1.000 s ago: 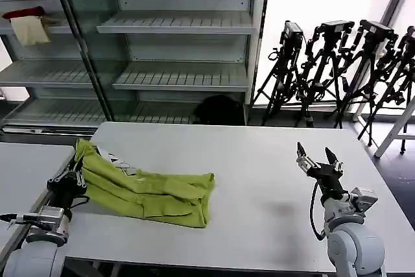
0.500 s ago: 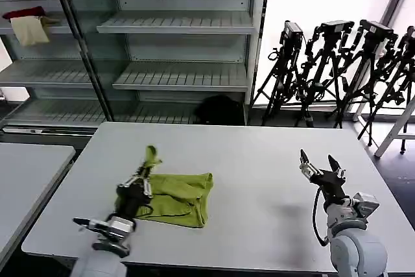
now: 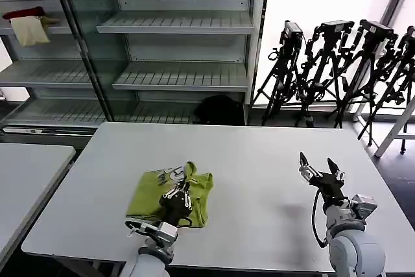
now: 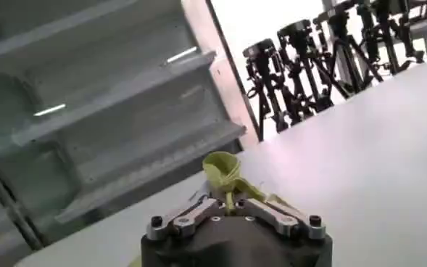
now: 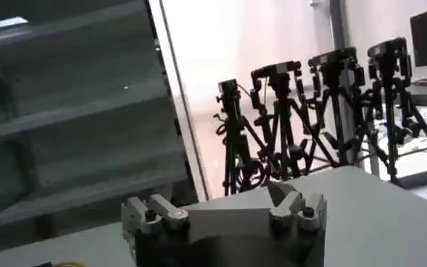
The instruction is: Fold and organize the clothes.
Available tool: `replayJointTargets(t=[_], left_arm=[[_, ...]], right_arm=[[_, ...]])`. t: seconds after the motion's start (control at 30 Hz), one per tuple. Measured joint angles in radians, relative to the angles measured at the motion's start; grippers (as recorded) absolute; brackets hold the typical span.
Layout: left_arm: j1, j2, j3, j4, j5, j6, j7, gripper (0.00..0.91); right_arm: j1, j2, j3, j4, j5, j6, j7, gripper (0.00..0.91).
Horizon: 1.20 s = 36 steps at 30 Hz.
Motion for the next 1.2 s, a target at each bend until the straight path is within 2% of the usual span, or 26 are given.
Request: replayJointTargets(t=[0.13, 0.17, 0.2, 0.23, 0.87, 1.2], left_arm=[[-0.003, -0.021, 0.020, 0.037, 0.004, 0.010, -0.011, 0.010], [-0.003, -0.025, 0.025, 0.045, 0.004, 0.013, -0.014, 0.131], [-0.002, -0.030, 0.030, 0.051, 0.003, 0.016, -0.018, 0.746], [-0.002, -0.035, 0.036, 0.057, 0.001, 0.019, -0.021, 0.907], [-0.002, -0.127, 0.109, 0.101, -0.059, 0.064, -0.097, 0.907], [-0.001, -0.128, 0.110, 0.061, -0.172, 0.059, -0.092, 0.907]], right_arm=[[-0.001, 0.000, 0.000, -0.001, -0.001, 0.000, 0.000, 0.907], [-0.001, 0.000, 0.001, -0.002, -0.001, 0.000, 0.000, 0.907], [-0.002, -0.001, 0.001, -0.002, -0.001, 0.000, 0.000, 0.907], [-0.002, -0.001, 0.001, -0.003, -0.002, 0.001, 0.000, 0.907], [-0.005, 0.000, -0.006, 0.002, -0.016, -0.001, 0.005, 0.907], [-0.003, -0.003, -0.010, 0.014, -0.018, -0.011, 0.008, 0.907]])
